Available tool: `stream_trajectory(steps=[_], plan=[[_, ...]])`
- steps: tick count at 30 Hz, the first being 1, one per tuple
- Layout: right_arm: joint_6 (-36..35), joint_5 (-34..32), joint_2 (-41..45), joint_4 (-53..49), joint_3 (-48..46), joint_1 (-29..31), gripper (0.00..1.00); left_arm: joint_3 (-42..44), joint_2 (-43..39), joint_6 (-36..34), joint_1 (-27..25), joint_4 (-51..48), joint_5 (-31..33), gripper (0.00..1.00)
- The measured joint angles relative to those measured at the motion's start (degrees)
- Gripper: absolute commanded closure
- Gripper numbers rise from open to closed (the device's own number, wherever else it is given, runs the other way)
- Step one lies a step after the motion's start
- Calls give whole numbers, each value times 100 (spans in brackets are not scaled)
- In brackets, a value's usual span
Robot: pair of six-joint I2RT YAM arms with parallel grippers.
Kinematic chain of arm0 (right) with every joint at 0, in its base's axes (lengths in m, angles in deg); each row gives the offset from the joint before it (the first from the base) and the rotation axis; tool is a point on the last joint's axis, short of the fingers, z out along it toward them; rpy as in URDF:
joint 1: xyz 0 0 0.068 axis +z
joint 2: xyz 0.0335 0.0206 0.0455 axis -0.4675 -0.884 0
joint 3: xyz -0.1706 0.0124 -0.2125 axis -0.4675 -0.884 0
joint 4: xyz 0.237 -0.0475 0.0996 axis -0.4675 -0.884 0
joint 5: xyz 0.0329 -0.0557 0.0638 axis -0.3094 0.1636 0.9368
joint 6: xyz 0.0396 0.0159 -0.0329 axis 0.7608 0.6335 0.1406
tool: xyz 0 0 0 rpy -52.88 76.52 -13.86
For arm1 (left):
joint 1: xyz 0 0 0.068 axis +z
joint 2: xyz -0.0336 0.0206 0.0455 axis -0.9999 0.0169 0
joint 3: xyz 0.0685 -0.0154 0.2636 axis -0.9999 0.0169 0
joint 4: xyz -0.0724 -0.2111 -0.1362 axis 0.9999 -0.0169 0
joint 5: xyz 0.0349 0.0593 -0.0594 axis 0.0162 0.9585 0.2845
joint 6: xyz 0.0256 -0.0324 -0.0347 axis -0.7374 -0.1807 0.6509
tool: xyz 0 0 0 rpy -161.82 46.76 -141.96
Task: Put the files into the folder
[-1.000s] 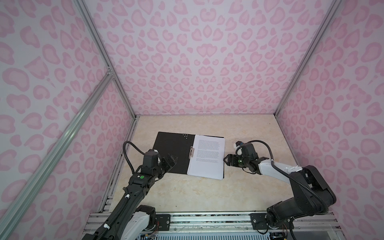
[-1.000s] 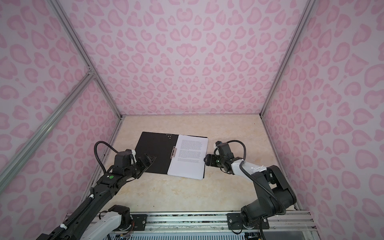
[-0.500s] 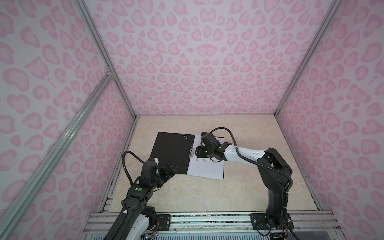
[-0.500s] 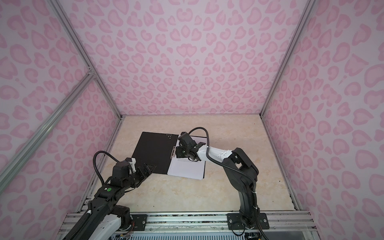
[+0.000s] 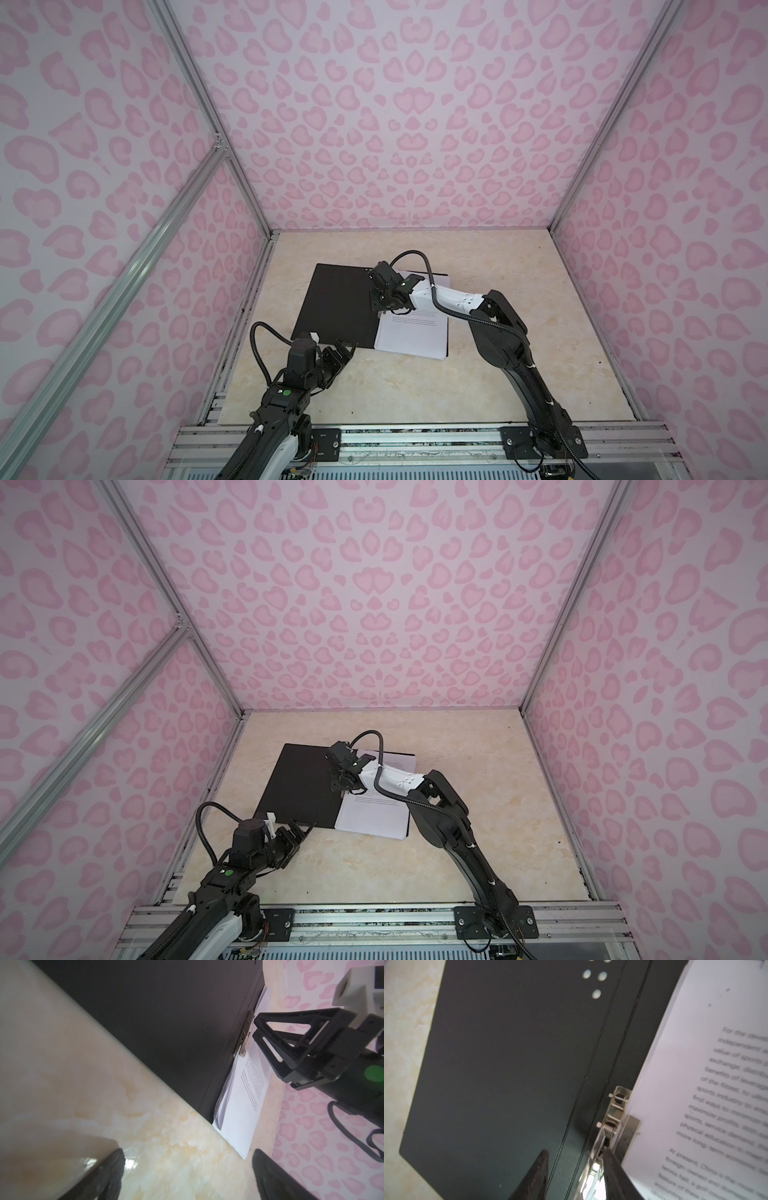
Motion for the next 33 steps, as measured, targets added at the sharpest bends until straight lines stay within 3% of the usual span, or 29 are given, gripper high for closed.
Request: stream_trajectory(steps=[18, 33], plan=[[227, -564, -678, -1086, 1176, 50, 76, 173, 527, 459, -9, 1062, 17, 3], [535, -1279, -1801, -2601, 3318, 223, 84, 258, 330, 704, -96, 1071, 238, 3]])
